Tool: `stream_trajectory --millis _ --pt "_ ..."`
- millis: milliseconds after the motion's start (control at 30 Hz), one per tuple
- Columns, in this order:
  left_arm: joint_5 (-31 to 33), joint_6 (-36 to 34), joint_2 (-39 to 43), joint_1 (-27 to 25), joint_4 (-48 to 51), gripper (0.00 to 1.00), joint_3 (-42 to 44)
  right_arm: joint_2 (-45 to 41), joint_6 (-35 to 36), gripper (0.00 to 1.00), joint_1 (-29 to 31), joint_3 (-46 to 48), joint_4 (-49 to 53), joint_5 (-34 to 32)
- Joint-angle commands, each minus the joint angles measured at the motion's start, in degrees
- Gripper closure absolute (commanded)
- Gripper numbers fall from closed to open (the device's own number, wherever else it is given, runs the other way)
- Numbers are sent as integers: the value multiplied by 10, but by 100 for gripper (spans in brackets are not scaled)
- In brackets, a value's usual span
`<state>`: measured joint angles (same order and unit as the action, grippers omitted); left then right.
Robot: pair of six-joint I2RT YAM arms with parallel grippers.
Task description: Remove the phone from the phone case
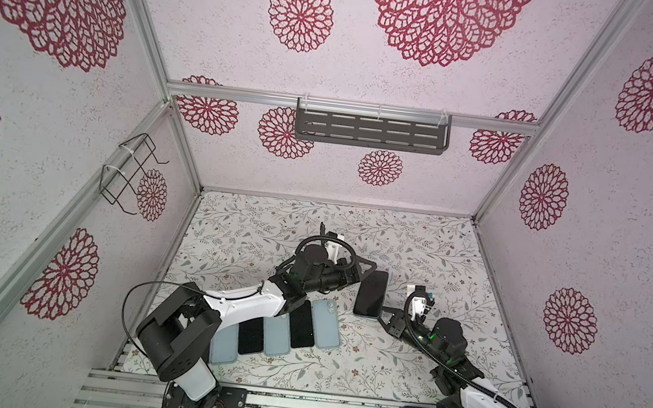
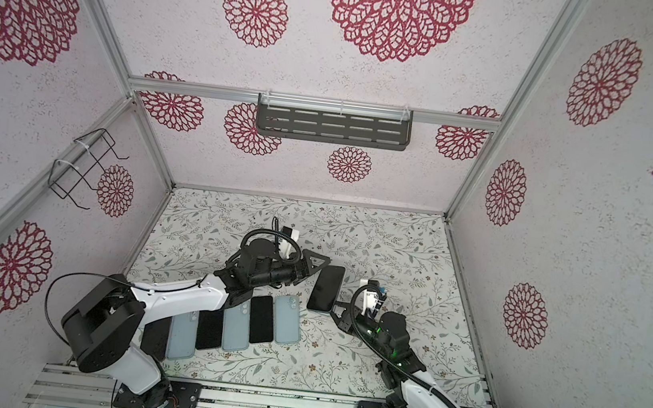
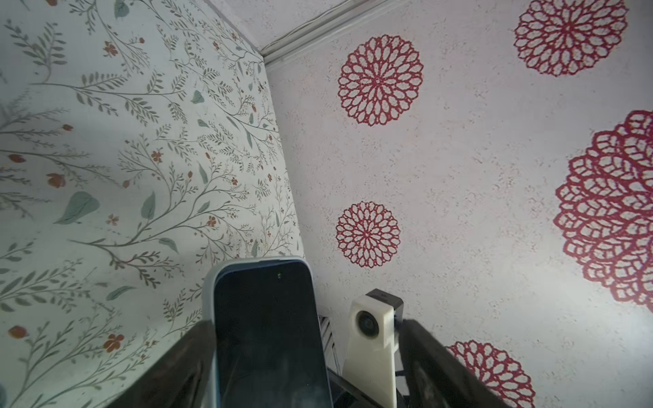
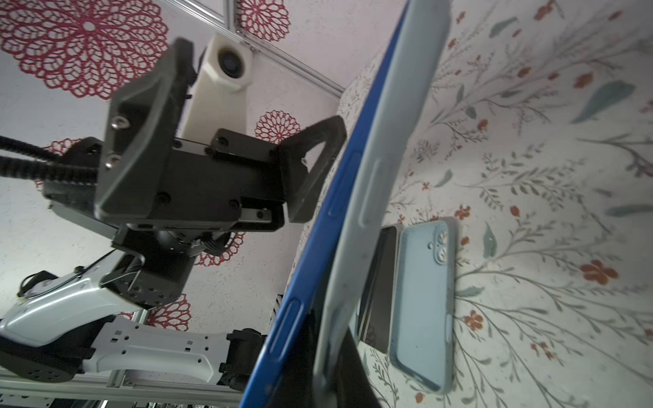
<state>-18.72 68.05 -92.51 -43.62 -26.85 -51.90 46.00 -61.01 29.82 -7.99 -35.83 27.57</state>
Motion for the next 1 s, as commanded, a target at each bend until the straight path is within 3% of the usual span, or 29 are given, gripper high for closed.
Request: stream_trajectory --millis 0,100,300,600,833,967 --pt "12 -21 -14 -2 17 14 2 -1 17 100 -1 -9 -33 -5" --pt "18 -35 -20 -3 68 7 -13 5 32 100 -2 -14 15 -10" --pt "53 -115 -10 -29 235 7 -64 4 51 100 -2 -16 81 -15" --pt "154 -324 -7 -136 433 9 -142 26 48 100 -4 -12 91 -3" --pt "242 -417 0 -182 492 12 -136 35 41 100 -13 -11 86 7" --pt "256 -441 10 -193 474 14 -117 43 33 100 -16 -12 74 15"
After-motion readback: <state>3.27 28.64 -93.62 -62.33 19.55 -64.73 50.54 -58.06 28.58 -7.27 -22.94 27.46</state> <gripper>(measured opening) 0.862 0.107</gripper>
